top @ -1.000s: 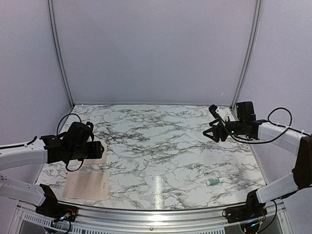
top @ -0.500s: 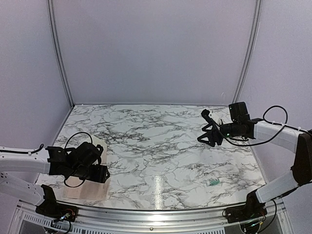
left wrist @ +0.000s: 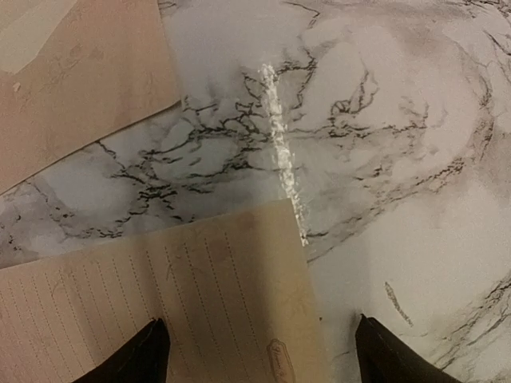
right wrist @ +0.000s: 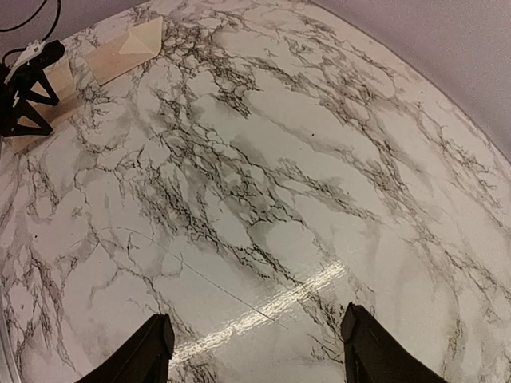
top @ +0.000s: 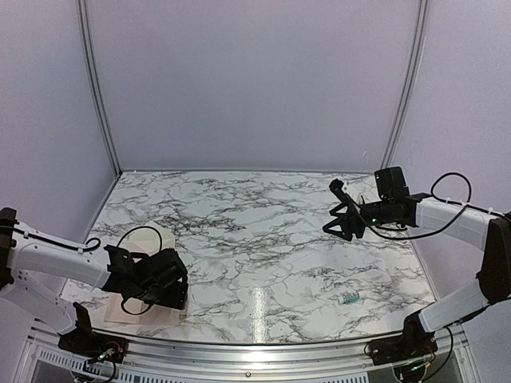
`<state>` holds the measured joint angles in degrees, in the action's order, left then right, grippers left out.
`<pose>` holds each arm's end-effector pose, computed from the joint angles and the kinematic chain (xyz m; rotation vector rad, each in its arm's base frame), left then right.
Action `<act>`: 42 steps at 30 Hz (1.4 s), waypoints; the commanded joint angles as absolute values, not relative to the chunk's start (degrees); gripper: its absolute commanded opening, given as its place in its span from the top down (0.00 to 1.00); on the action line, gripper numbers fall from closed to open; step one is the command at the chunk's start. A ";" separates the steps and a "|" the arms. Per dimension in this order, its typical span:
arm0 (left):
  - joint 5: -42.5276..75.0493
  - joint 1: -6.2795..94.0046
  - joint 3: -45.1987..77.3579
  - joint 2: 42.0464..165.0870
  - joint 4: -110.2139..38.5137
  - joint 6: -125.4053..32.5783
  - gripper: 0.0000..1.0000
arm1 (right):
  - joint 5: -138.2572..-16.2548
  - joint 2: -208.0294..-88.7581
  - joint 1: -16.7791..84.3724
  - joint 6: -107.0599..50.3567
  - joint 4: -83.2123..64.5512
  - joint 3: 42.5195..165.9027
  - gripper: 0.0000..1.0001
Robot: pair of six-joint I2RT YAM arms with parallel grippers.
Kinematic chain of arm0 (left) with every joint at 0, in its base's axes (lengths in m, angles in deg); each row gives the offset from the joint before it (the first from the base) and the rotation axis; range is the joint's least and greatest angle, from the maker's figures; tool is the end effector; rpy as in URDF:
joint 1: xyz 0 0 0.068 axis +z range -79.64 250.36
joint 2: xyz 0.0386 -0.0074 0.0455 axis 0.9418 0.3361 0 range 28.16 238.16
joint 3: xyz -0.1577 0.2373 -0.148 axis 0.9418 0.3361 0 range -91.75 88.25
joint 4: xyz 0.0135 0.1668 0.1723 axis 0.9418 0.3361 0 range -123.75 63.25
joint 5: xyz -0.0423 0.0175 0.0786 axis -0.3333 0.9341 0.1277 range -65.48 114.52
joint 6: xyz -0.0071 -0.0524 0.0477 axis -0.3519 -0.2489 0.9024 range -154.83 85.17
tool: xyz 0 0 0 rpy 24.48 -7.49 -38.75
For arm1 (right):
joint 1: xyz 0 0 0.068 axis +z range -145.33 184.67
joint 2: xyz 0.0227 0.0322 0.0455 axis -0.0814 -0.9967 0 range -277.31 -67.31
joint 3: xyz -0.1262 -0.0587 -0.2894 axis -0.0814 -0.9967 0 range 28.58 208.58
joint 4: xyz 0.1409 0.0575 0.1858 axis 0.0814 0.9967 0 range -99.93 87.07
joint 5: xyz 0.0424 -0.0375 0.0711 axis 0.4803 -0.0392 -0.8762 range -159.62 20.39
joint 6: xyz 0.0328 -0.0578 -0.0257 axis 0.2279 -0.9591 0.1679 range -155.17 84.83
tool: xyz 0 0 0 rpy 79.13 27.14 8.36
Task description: Place the letter into the envelope and seal it
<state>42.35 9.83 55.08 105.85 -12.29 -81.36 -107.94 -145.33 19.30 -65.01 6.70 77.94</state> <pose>0.1171 -0.1709 0.1883 0.2343 2.6300 -0.2055 0.2453 0.1016 0.2812 -1.1306 1.9292 0.6419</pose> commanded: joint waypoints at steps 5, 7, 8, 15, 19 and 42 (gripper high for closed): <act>35.96 5.09 49.36 116.06 -25.49 -79.78 0.17 | -108.95 -146.02 19.96 -64.87 7.42 80.49 0.32; 34.81 3.04 44.88 120.60 -27.02 -77.19 0.17 | -108.90 -146.36 19.96 -64.68 7.71 80.70 0.31; 34.25 1.91 42.40 123.30 -27.61 -75.90 0.17 | -108.90 -146.47 19.96 -64.48 7.74 80.86 0.31; 29.38 -5.96 21.23 140.08 -28.65 -61.94 0.20 | -109.76 -147.19 19.87 -63.05 8.07 81.50 0.31; 34.11 -7.72 21.92 135.58 -30.83 -56.62 0.19 | -110.24 -147.45 19.87 -63.06 8.52 81.64 0.30; 52.67 -2.18 66.19 94.94 -44.25 -113.70 0.24 | -97.24 -156.05 49.09 -72.64 13.41 80.35 0.92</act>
